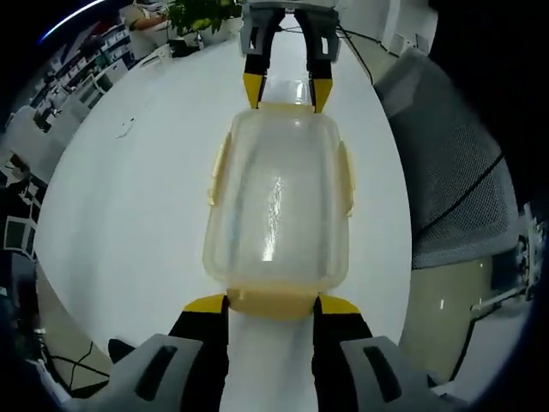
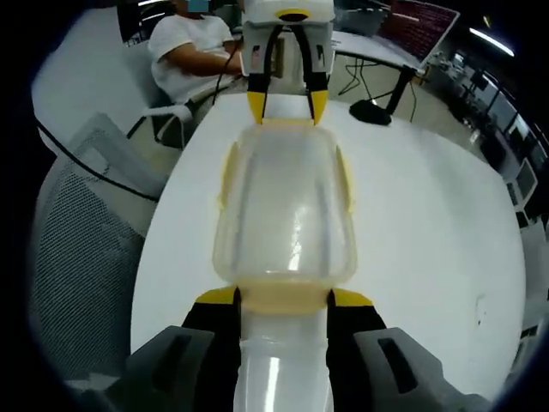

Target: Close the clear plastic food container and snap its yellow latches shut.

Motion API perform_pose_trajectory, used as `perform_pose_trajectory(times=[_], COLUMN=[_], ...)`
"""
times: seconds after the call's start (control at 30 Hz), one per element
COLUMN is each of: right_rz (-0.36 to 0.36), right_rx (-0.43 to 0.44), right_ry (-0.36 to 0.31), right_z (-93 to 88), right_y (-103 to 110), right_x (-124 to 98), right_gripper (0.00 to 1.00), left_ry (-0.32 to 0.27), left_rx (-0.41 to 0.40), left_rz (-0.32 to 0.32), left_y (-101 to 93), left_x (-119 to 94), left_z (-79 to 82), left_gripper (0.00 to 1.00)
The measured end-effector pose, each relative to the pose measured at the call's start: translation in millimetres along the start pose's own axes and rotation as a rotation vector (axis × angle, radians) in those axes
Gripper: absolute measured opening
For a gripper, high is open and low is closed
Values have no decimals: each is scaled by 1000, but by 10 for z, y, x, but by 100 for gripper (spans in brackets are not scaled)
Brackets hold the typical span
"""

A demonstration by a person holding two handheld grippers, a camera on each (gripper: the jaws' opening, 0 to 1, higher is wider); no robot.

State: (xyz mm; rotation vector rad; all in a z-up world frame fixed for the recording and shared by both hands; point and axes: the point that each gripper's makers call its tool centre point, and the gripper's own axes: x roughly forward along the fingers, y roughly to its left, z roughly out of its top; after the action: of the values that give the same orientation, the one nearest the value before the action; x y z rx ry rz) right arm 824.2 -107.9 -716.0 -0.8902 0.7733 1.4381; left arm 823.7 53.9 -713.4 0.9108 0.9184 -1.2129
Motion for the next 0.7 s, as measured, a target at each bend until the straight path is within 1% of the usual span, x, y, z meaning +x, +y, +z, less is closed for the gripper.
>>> perform_pose_trajectory(times=[0.2,0.37,0.7], right_rz=[-13,-14,-38], right_rx=[-13,-11,-27], right_ry=[-5,-18,-12], right_z=[-41,-69,-199], right_y=[32,68,118], right_x=[-166,-316,-524], right_gripper=[35,35,35], left_ry=[-30,-44,-66], left_rx=[3,1,2], left_rz=[26,36,40], left_y=[-44,-84,-133], left_x=[-106,-154,-210], left_z=[173,294,540], left_gripper=[32,31,31])
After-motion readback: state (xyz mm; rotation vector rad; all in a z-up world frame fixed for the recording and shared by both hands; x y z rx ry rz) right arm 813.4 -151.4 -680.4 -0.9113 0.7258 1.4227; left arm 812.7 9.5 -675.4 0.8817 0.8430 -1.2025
